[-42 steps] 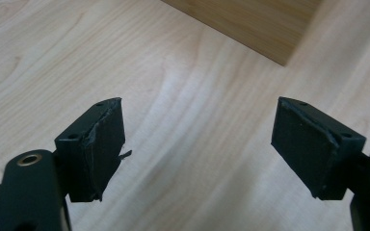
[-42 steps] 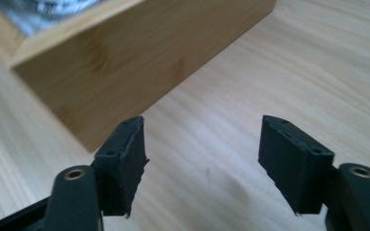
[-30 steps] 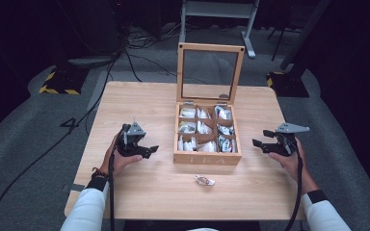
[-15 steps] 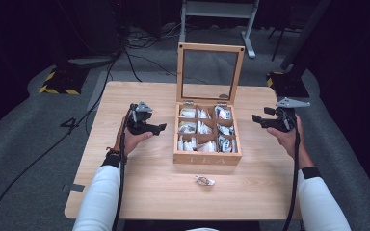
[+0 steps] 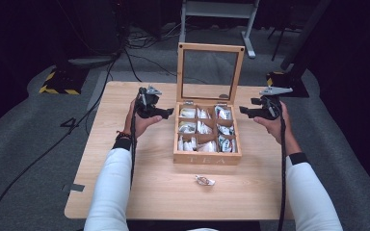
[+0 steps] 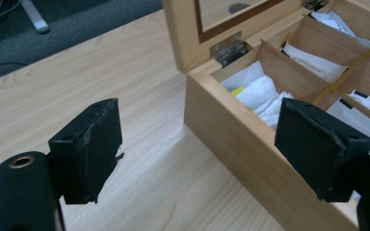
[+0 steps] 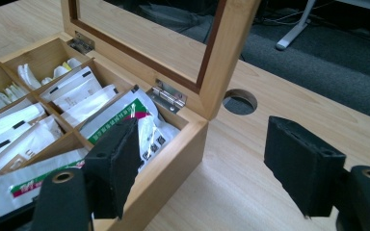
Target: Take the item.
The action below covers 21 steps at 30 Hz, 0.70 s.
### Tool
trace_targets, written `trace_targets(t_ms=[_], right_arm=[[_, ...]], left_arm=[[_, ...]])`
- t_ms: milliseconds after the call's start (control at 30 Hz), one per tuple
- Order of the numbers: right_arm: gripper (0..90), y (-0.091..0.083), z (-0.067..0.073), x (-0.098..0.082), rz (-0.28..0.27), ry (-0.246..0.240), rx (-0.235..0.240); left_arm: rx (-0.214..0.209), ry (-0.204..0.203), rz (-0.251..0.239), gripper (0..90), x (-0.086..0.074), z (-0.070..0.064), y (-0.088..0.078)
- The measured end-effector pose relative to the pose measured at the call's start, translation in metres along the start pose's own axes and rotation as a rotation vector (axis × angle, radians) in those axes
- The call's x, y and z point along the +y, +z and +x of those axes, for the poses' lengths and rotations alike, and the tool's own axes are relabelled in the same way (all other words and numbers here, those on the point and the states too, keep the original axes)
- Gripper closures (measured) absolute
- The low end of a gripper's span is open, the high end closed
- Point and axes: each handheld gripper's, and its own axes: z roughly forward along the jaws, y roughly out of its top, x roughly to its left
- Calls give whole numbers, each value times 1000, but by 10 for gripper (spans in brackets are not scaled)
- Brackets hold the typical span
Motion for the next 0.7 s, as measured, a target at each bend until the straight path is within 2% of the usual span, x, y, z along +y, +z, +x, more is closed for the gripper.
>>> trace_targets(t_ms=[133,233,300,333,433,533,700], right_arm=[[303,10,3,7,12,-1,-8],[305,16,2,11,-2,33,-4],[304,21,1,14,3,37,-8],[304,23,0,15,6,43,-12],[301,30,-4,19,2,66,3],[301,36,-5,24,11,71,6],[318,46,-4,29,15,75,16]], left_arm=[[7,11,20,180,11,-4,10],[18,21,34,179,21,-6,17],[13,6,30,179,26,-5,22],[14,12,31,179,29,-4,24],[14,5,27,181,35,-3,30],[20,0,14,187,39,0,36],[20,-24,21,195,44,6,47]])
